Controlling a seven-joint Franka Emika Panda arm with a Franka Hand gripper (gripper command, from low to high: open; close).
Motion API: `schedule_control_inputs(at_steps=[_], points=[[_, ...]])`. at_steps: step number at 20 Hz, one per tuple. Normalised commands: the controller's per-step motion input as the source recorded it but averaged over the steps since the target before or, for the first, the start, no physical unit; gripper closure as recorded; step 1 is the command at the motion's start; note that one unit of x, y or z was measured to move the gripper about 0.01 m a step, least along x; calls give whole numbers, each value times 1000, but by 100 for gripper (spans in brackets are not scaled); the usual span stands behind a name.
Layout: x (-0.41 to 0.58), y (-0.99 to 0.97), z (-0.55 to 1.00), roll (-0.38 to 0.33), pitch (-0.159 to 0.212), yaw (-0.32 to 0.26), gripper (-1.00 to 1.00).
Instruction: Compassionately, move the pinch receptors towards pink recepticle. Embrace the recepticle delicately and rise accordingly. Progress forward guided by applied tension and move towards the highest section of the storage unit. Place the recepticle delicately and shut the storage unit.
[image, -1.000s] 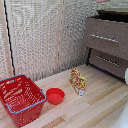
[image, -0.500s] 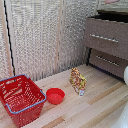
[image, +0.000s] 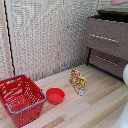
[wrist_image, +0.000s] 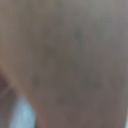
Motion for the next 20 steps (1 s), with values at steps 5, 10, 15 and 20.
schedule_control_inputs(at_steps=[5, 10, 15, 20], points=[[-154, 24, -190, -34, -42, 3, 100], [0, 0, -273, -58, -4, 18, -100], [0, 29, -104, -42, -4, 0, -100], [109, 227, 16, -30, 23, 8, -100]])
